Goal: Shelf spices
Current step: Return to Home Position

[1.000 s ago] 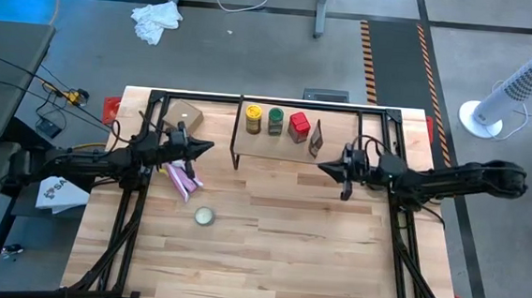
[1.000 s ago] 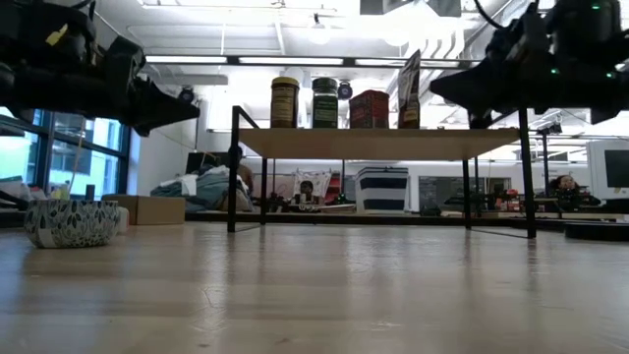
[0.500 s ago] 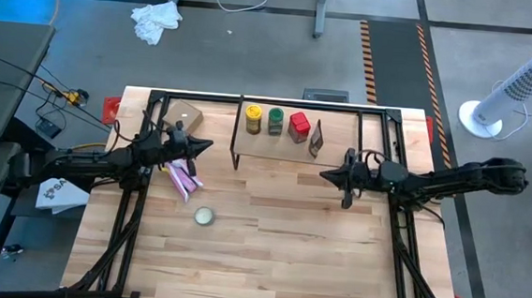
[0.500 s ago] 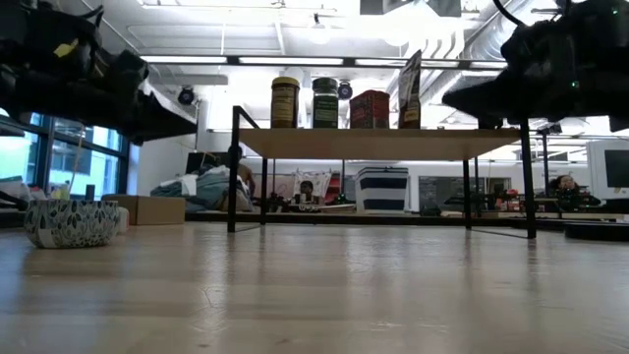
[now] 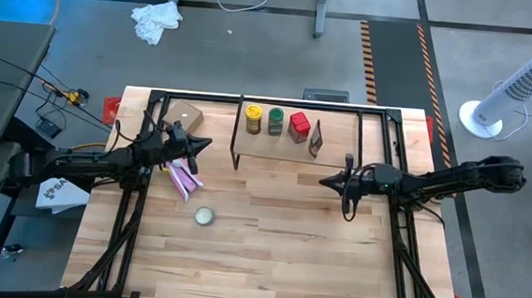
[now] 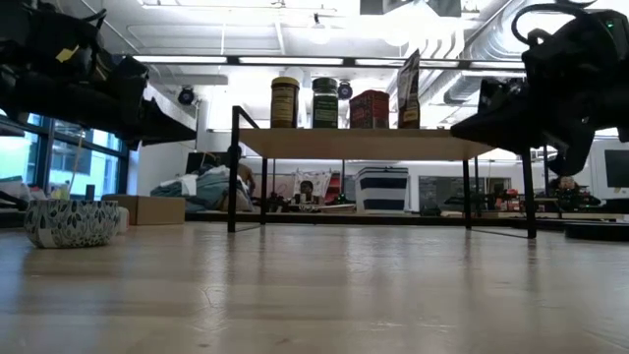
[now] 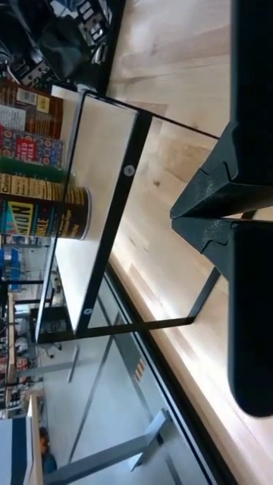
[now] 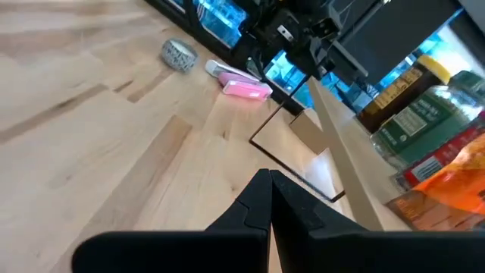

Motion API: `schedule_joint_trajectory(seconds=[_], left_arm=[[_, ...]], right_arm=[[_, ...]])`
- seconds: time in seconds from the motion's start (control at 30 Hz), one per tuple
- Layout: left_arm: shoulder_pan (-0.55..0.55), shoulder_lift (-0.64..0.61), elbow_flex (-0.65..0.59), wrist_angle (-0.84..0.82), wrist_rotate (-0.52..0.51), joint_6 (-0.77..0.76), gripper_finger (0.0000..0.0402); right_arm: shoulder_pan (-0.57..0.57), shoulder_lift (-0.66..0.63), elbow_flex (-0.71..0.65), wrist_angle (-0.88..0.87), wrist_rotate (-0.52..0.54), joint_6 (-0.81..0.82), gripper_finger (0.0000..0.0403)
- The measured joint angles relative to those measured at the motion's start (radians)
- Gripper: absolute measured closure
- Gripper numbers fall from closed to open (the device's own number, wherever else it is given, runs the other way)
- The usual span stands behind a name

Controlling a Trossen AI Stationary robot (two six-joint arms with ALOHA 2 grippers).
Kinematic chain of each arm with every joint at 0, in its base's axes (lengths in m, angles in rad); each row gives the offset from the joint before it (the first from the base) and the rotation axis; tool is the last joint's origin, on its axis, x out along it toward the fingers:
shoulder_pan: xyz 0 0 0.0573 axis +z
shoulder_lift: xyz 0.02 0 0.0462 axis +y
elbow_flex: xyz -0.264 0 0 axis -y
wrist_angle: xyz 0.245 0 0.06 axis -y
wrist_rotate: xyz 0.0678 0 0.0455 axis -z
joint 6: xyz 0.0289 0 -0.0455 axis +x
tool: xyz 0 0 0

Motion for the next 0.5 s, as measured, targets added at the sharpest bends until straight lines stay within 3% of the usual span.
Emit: schedule_joint_trajectory(seconds=[0.23, 0.5], left_arm=[[0.000, 0.000, 0.000, -0.013, 0.000, -0.001, 0.0401], [0.000, -0.144, 0.000, -0.128, -0.002, -0.001, 0.0401]], right_arm=[[0.000, -0.011, 0.001, -0.024, 0.000, 0.043, 0.0403], [-0.001, -0.257, 0.000, -0.267, 0.000, 0.038, 0.0402]])
